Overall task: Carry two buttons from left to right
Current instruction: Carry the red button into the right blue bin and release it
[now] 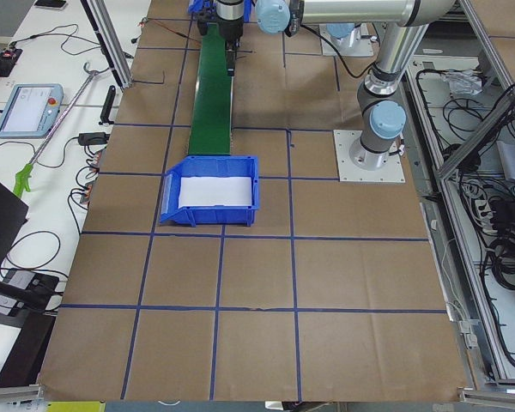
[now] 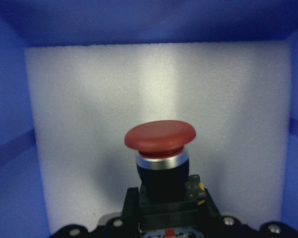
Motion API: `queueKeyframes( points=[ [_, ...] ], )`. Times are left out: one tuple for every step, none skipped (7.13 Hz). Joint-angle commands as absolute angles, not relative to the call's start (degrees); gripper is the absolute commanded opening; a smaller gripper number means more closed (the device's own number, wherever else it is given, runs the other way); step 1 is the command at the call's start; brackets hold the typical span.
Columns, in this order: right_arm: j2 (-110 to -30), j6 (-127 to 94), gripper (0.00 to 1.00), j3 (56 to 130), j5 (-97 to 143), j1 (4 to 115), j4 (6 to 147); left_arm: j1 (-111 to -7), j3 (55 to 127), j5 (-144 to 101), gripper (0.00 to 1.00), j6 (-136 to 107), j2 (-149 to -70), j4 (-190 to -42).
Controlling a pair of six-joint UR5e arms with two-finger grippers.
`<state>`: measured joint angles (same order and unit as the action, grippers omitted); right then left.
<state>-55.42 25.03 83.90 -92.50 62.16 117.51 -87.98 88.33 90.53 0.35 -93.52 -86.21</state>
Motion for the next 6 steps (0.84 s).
queueKeyframes(
  points=[
    [-55.5,25.0,0.82,83.7,-92.4,62.2,117.4,-88.0,88.3,90.5,1.00,0.4,-93.5,-86.1],
    [-55.5,25.0,0.84,83.5,-92.1,62.2,117.5,-88.0,88.3,90.5,1.00,0.4,-93.5,-86.1],
    [-55.7,25.0,0.84,83.3,-90.3,62.2,117.4,-88.0,88.3,90.5,1.00,0.4,-93.5,-86.2],
    [-56.5,25.0,0.84,83.3,-90.2,62.3,117.2,-88.0,88.3,90.5,1.00,0.4,-93.5,-86.2],
    [-57.7,25.0,1.00,83.3,-90.2,62.7,117.0,-88.0,88.3,90.5,1.00,0.4,-93.5,-86.1],
    [-60.3,25.0,1.00,83.5,-90.3,62.8,116.6,-88.0,88.3,90.5,1.00,0.4,-93.5,-86.2]
  ],
)
